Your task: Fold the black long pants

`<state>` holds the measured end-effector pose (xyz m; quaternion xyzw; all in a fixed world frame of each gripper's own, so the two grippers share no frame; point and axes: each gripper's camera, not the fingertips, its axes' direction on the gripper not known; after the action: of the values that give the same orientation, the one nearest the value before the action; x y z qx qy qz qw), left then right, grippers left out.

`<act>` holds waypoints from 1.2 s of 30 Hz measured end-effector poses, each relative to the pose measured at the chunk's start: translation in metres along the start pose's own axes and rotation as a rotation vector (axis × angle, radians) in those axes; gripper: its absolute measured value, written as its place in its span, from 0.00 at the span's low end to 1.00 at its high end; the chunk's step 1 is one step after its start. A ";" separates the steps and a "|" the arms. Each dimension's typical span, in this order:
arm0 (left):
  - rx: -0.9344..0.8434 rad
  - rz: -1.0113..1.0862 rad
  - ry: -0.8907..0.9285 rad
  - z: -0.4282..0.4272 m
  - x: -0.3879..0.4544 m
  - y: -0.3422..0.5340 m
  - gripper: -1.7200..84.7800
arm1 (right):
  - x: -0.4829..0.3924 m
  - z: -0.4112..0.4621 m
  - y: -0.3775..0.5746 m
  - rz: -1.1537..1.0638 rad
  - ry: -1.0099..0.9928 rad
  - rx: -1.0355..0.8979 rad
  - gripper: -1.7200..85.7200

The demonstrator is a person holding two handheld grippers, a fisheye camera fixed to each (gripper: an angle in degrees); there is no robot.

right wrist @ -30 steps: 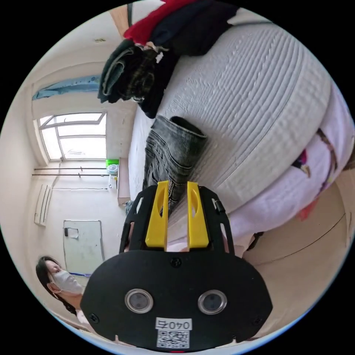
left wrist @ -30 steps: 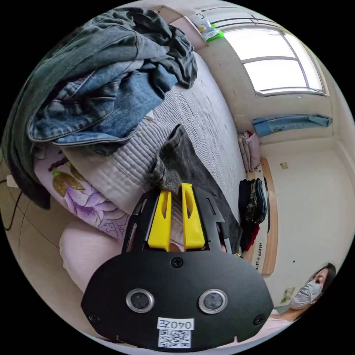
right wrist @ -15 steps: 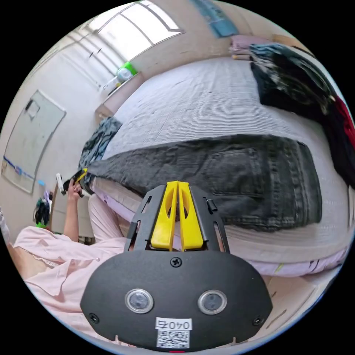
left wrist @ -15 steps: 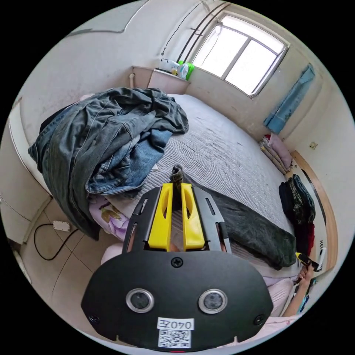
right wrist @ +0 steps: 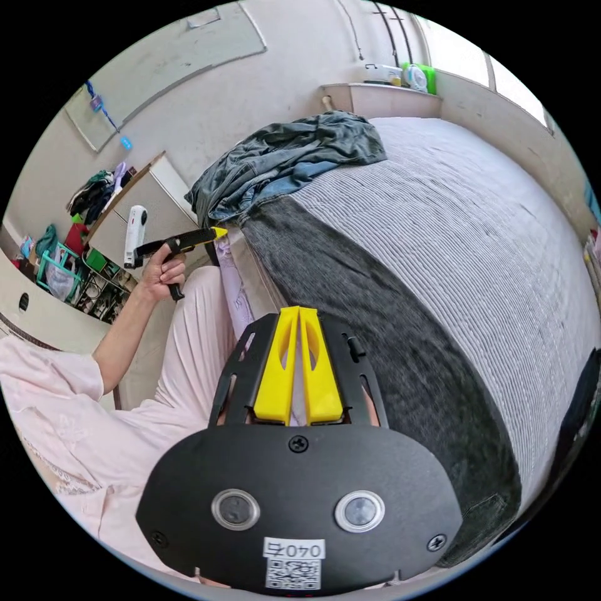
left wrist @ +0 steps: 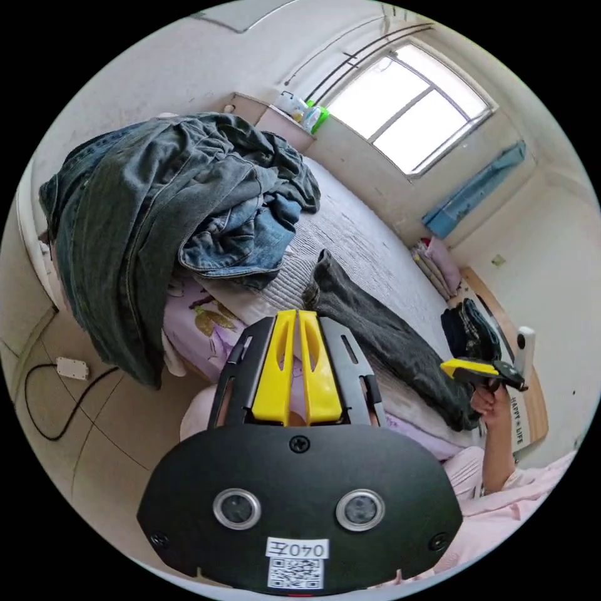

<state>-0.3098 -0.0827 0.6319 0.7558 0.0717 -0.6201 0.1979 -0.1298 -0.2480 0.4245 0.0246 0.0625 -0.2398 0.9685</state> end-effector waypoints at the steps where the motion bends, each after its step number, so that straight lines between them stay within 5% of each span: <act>1: -0.030 0.055 -0.019 0.003 0.010 -0.002 0.02 | -0.004 0.010 -0.018 -0.010 -0.014 -0.013 0.01; 6: -0.193 0.437 -0.344 0.039 0.089 -0.020 0.07 | -0.010 0.032 -0.065 -0.005 -0.059 -0.039 0.01; 14: -0.298 0.605 -0.384 0.054 0.127 -0.063 0.06 | 0.022 0.054 -0.086 0.137 0.058 -0.119 0.01; 19: -0.126 0.888 -0.279 -0.025 0.162 -0.082 0.01 | 0.039 0.075 -0.093 0.201 0.070 -0.205 0.01; 24: -0.414 1.130 -0.308 0.009 0.124 -0.069 0.01 | 0.044 0.094 -0.102 0.212 -0.017 -0.236 0.01; 29: -0.189 0.786 -0.462 -0.047 0.091 -0.105 0.01 | 0.050 0.097 -0.105 0.241 -0.072 -0.196 0.01; 32: -0.010 0.540 -0.314 -0.125 0.066 -0.126 0.01 | 0.042 0.088 -0.110 0.260 -0.108 -0.149 0.01; 36: 0.056 0.667 -0.079 -0.149 0.129 -0.107 0.01 | 0.006 0.074 -0.128 0.167 -0.210 -0.014 0.01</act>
<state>-0.1836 0.0550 0.5073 0.7179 -0.2044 -0.5518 0.3719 -0.1763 -0.3691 0.4945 -0.0020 -0.0399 -0.1590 0.9865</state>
